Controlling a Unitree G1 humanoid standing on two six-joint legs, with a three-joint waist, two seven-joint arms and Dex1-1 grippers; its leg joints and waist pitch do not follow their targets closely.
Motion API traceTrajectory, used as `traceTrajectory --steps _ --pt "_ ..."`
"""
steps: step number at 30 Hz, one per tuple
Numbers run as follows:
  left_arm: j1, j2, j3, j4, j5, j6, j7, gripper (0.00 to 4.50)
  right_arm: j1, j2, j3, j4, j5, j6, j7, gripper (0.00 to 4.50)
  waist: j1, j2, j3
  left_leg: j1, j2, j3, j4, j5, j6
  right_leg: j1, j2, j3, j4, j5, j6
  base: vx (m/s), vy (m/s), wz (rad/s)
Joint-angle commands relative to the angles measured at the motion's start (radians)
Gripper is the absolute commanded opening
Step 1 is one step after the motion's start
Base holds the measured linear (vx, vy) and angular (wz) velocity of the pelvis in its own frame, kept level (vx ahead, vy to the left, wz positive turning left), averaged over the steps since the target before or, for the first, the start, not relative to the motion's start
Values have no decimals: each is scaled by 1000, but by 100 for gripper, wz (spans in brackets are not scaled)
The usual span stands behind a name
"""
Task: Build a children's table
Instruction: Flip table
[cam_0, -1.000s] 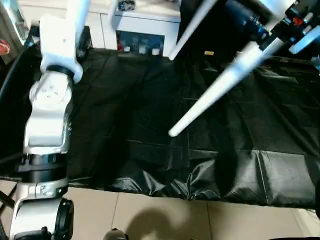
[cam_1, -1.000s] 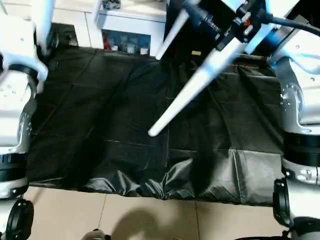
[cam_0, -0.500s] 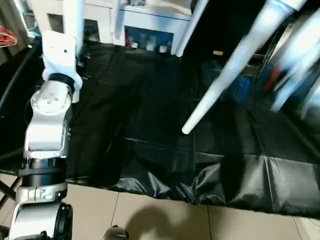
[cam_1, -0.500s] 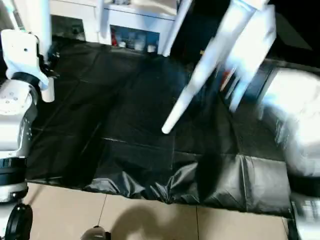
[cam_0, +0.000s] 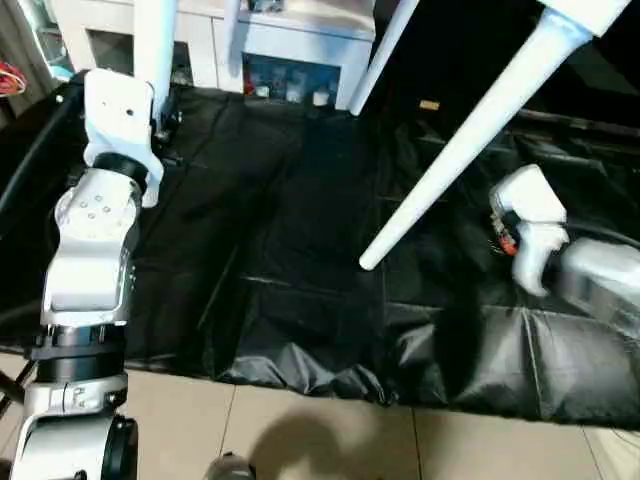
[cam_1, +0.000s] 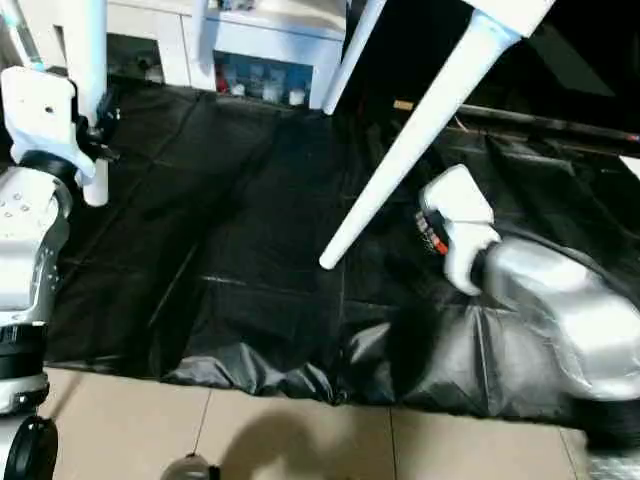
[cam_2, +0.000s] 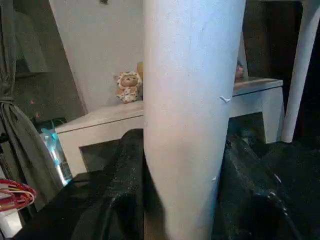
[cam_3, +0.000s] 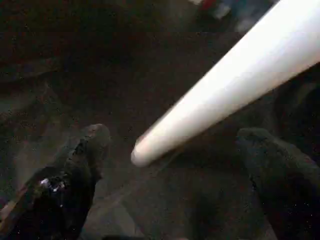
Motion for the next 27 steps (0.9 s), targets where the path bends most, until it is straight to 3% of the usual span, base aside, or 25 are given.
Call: traceTrajectory --steps 1,2,3,6,7,8,9,10,11,12,14,18,27 --pt "-17 -3 -13 -43 -21 -40 -7 166 -28 35 -16 76 -28 -91 -64 450 -7 15 -77 22 19 -6 -81 -266 -61 43 -53 44 -78 -262 -113 0 0 0" --pt "-17 -3 -13 -43 -21 -40 -7 166 -28 35 -16 76 -28 -91 -64 450 -6 16 -78 21 20 -5 -81 -252 -65 46 -51 46 -74 -225 -120 0 0 0" --pt "-14 -2 -15 -41 -22 -44 -7 166 -52 77 -11 146 -43 -145 -91 450 -5 15 -80 23 20 -3 -80 -239 -64 46 -50 47 -70 -188 -127 0 0 0" --pt "-9 -1 -15 -41 -24 -47 -10 166 -79 143 -25 220 -13 -185 -86 450 -7 19 -81 22 19 -2 -80 -230 -57 49 -49 48 -67 -160 -140 0 0 0" --pt "-6 -1 -14 -44 -24 -46 -11 166 -88 163 -31 250 -17 -205 -93 450 -7 10 -81 21 19 0 -79 -223 -54 50 -49 48 -66 -153 -140 0 0 0" --pt "-4 0 -14 -46 -24 -46 -12 166 -94 175 -34 270 -23 -218 -100 450 -5 15 -81 21 20 -2 -81 -214 -53 51 -49 48 -64 -145 -143 0 0 0" --pt "1 0 -11 -48 -24 -46 -13 166 -101 195 -37 307 -28 -238 -99 423 -7 16 -80 21 20 -1 -81 -216 -54 51 -50 48 -63 -146 -144 0 0 0" --pt "10 1 -8 -51 -25 -49 -15 166 -114 231 -52 369 -26 -276 -107 416 -9 7 -80 19 19 1 -81 -224 -54 51 -52 48 -65 -161 -144 0 0 0" --pt "10 1 -8 -51 -25 -49 -15 166 -114 231 -52 369 -26 -276 -107 416 -9 7 -80 19 19 1 -81 -224 -54 51 -52 48 -65 -161 -144 0 0 0" --pt "18 1 -6 -54 -27 -52 -16 166 -124 257 -68 415 -13 -312 -104 413 -7 14 -79 22 21 1 -83 -233 -56 49 -53 49 -67 -180 -141 0 0 0" --pt "25 3 -6 -55 -26 -51 -15 166 -136 275 -78 459 -6 -352 -100 393 -6 9 -79 22 22 1 -84 -237 -56 50 -55 48 -65 -189 -140 0 0 0" --pt "43 8 -2 -58 -27 -52 -11 166 -146 306 -102 507 14 -406 -79 365 -5 14 -78 25 23 1 -86 -244 -57 48 -53 49 -67 -193 -132 0 0 0" --pt "70 6 -6 -51 -31 -74 -10 164 -128 332 -98 527 18 -491 -4 284 -5 10 -78 21 22 2 -86 -231 -47 49 -53 50 -67 -187 -133 0 0 0"
